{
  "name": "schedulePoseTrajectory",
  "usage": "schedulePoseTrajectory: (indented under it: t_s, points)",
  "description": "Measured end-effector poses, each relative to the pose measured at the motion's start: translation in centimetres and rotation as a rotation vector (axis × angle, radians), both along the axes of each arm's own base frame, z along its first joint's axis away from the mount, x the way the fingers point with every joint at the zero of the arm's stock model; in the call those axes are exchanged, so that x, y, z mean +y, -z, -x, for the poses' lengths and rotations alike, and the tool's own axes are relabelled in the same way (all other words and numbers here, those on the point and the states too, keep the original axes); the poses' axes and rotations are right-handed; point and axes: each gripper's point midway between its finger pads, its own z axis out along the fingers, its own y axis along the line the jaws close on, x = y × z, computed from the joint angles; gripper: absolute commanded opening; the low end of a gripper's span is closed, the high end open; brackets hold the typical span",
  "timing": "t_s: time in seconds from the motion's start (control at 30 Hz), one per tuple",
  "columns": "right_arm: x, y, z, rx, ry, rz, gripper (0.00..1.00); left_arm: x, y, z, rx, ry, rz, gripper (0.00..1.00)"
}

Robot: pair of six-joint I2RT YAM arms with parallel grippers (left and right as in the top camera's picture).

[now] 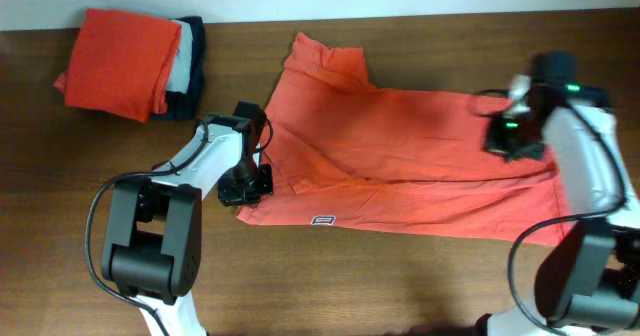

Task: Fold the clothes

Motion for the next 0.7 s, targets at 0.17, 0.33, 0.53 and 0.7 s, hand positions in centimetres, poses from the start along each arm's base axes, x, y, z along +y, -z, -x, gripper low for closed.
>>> schedulePoseTrajectory:
  t_s: [0.17,0.33,0.53,0.7]
  points:
    - [9.5,0.3,0.1,-0.038,-0.46,-0.062,0.04,0.0,0.0,0.0,0.0,0.0,0.0,0.0]
    - [15.5,3.9,2.2,0.044,-0.764,-0.082,0.04,0.0,0.0,0.0,-0.001,0.0,0.0,0.0]
    - [18.4,7.2,4.4,0.154,-0.892,-0.093,0.04,0.0,0.0,0.0,-0.001,0.0,0.0,0.0]
    - [19.3,7.9,5.4,0.191,-0.93,-0.094,0.04,0.0,0.0,0.0,-0.001,0.0,0.0,0.0]
